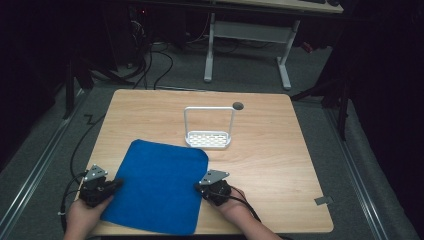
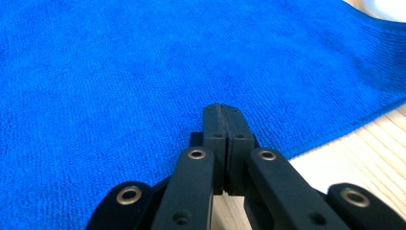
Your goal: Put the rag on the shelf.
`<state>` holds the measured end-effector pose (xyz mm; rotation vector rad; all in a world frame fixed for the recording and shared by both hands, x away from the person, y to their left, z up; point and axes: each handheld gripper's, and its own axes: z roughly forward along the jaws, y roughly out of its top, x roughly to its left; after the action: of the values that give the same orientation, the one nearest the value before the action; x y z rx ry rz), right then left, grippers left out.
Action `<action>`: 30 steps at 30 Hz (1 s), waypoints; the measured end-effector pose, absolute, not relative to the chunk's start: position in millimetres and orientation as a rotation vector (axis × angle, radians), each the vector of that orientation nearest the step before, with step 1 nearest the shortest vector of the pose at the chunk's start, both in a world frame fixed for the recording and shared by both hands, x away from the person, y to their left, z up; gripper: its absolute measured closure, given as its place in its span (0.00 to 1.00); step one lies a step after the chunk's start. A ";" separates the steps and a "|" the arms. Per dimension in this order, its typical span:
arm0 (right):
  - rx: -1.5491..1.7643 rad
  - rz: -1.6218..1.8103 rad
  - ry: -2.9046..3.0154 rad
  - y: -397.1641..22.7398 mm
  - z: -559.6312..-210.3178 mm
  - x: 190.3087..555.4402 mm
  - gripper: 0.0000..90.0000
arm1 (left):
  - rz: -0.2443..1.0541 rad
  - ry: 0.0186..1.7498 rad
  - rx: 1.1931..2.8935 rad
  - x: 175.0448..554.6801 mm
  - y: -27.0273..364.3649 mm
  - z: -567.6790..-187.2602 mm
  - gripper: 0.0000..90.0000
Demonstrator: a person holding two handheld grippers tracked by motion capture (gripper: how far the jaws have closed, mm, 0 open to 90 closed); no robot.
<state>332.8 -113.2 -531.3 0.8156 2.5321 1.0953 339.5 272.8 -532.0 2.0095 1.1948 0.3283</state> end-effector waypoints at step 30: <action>1.079 0.996 2.385 -230.3 -527.4 307.1 1.00 | 0.080 0.859 2.123 323.0 166.3 -532.4 0.97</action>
<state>307.1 -230.3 -527.4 1.0788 2.3845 0.9955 323.0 166.3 -532.4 2.1232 0.8589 0.0802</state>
